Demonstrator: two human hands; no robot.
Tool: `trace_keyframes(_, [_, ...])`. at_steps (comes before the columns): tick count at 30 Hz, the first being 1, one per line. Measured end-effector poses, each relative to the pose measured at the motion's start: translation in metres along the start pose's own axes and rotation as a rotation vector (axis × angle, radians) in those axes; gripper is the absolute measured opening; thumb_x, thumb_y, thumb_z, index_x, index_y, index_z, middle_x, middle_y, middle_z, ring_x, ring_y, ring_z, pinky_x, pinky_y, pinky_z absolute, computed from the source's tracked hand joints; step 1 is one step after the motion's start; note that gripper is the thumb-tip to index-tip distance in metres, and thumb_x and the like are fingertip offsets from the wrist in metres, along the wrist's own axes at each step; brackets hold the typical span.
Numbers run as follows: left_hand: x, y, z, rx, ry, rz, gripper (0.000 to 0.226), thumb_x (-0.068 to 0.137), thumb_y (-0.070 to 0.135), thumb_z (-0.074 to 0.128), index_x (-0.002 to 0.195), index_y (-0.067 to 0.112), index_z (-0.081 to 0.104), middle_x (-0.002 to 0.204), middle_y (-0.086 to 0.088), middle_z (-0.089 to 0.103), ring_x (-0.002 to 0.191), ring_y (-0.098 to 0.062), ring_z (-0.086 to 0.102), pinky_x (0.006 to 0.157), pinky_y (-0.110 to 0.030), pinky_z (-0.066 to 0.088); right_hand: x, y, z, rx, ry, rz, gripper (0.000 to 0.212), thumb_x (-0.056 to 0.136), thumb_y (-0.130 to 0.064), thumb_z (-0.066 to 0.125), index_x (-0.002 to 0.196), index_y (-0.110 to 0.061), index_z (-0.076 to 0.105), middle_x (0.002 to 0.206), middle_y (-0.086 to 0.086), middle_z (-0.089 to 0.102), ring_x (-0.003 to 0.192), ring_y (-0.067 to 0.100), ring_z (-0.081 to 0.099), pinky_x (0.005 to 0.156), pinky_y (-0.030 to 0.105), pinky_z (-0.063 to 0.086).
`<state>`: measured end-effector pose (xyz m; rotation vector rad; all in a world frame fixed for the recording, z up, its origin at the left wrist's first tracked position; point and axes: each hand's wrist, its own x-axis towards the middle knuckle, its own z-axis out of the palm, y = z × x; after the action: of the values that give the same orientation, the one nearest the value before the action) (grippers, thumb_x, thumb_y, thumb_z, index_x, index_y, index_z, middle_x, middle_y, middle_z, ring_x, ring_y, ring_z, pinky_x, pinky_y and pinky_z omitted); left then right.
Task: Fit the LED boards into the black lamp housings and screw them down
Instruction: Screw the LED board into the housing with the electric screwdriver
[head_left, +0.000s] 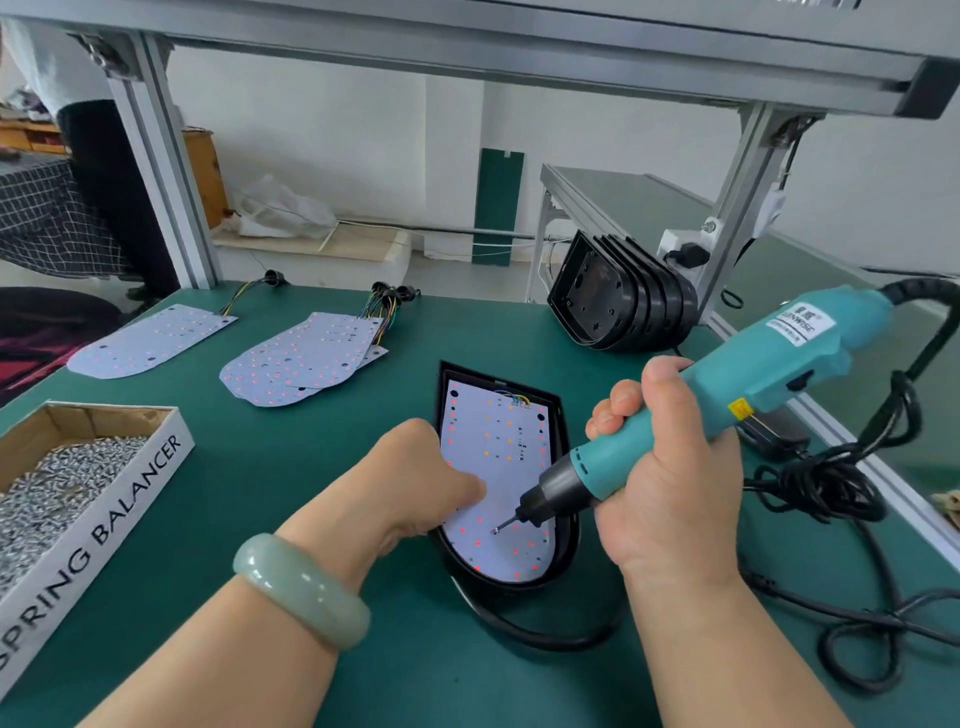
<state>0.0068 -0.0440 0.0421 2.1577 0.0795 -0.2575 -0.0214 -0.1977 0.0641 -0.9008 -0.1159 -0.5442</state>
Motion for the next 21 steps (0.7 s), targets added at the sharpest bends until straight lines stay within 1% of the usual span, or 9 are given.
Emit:
trace_keyframes(1, [0.000, -0.001, 0.000, -0.012, 0.000, 0.000, 0.023, 0.077, 0.012, 0.065, 0.087, -0.008, 0.060, 0.070, -0.009, 0.047, 0.061, -0.022, 0.034, 0.056, -0.028, 0.028, 0.000, 0.000, 0.000, -0.004, 0.000, -0.003, 0.022, 0.082, -0.018, 0.058, 0.063, -0.029, 0.057, 0.056, -0.004, 0.048, 0.050, 0.012, 0.043, 0.053, 0.022, 0.041])
trace_keyframes(7, [0.003, -0.003, 0.002, -0.026, 0.016, 0.007, 0.030, 0.077, 0.012, 0.066, 0.095, -0.011, 0.060, 0.073, -0.010, 0.053, 0.063, -0.021, 0.039, 0.060, -0.029, 0.032, 0.001, 0.001, -0.001, -0.029, 0.011, -0.035, 0.022, 0.082, -0.017, 0.058, 0.063, -0.029, 0.056, 0.055, -0.004, 0.048, 0.050, 0.013, 0.044, 0.053, 0.023, 0.041])
trace_keyframes(11, [0.002, -0.003, 0.003, -0.025, 0.025, 0.011, 0.022, 0.077, 0.012, 0.065, 0.088, -0.007, 0.062, 0.071, -0.009, 0.051, 0.062, -0.020, 0.038, 0.059, -0.028, 0.030, 0.001, 0.004, -0.001, -0.079, -0.014, -0.050, 0.017, 0.083, -0.016, 0.058, 0.070, -0.025, 0.052, 0.055, -0.003, 0.047, 0.051, 0.014, 0.044, 0.056, 0.026, 0.039])
trace_keyframes(13, [0.002, -0.002, 0.003, -0.032, 0.017, 0.017, 0.021, 0.077, 0.011, 0.065, 0.088, -0.007, 0.062, 0.071, -0.009, 0.051, 0.062, -0.021, 0.038, 0.059, -0.029, 0.031, 0.001, 0.004, 0.000, -0.089, -0.045, -0.057, 0.017, 0.083, -0.015, 0.058, 0.070, -0.025, 0.052, 0.054, -0.004, 0.046, 0.050, 0.014, 0.043, 0.056, 0.026, 0.039])
trace_keyframes(14, [0.001, -0.002, 0.003, -0.031, 0.011, 0.018, 0.017, 0.077, 0.011, 0.064, 0.085, -0.004, 0.062, 0.070, -0.009, 0.050, 0.062, -0.021, 0.037, 0.059, -0.029, 0.030, 0.001, 0.005, 0.001, -0.098, -0.068, -0.064, 0.017, 0.083, -0.016, 0.058, 0.071, -0.025, 0.052, 0.053, -0.005, 0.046, 0.050, 0.014, 0.044, 0.056, 0.025, 0.040])
trace_keyframes(15, [0.000, -0.001, 0.003, -0.019, 0.018, 0.019, 0.010, 0.077, 0.011, 0.064, 0.080, 0.002, 0.059, 0.068, -0.008, 0.047, 0.061, -0.020, 0.034, 0.058, -0.028, 0.028, 0.001, 0.005, 0.003, -0.114, -0.095, -0.074, 0.015, 0.083, -0.017, 0.059, 0.072, -0.025, 0.052, 0.053, -0.005, 0.047, 0.050, 0.014, 0.044, 0.056, 0.025, 0.040])
trace_keyframes(16, [-0.001, 0.000, 0.003, -0.013, 0.028, 0.016, 0.011, 0.077, 0.011, 0.064, 0.075, 0.008, 0.053, 0.066, -0.007, 0.043, 0.060, -0.020, 0.032, 0.056, -0.027, 0.026, 0.001, 0.006, 0.006, -0.132, -0.124, -0.085, 0.012, 0.083, -0.020, 0.062, 0.075, -0.024, 0.052, 0.053, -0.005, 0.047, 0.050, 0.013, 0.044, 0.056, 0.025, 0.040])
trace_keyframes(18, [-0.002, 0.002, 0.003, 0.007, 0.061, 0.006, 0.027, 0.077, 0.012, 0.065, 0.069, 0.015, 0.040, 0.062, -0.004, 0.036, 0.056, -0.020, 0.027, 0.049, -0.024, 0.021, 0.002, 0.008, 0.012, -0.152, -0.186, -0.101, 0.009, 0.080, -0.028, 0.064, 0.077, -0.026, 0.055, 0.053, -0.006, 0.049, 0.049, 0.012, 0.045, 0.056, 0.025, 0.041])
trace_keyframes(21, [-0.002, 0.002, 0.005, 0.027, 0.094, 0.006, 0.033, 0.077, 0.012, 0.066, 0.068, 0.016, 0.034, 0.060, -0.001, 0.033, 0.052, -0.019, 0.024, 0.044, -0.021, 0.018, 0.001, 0.010, 0.015, -0.173, -0.247, -0.112, 0.011, 0.077, -0.027, 0.062, 0.068, -0.033, 0.058, 0.050, -0.007, 0.049, 0.046, 0.012, 0.044, 0.054, 0.024, 0.042])
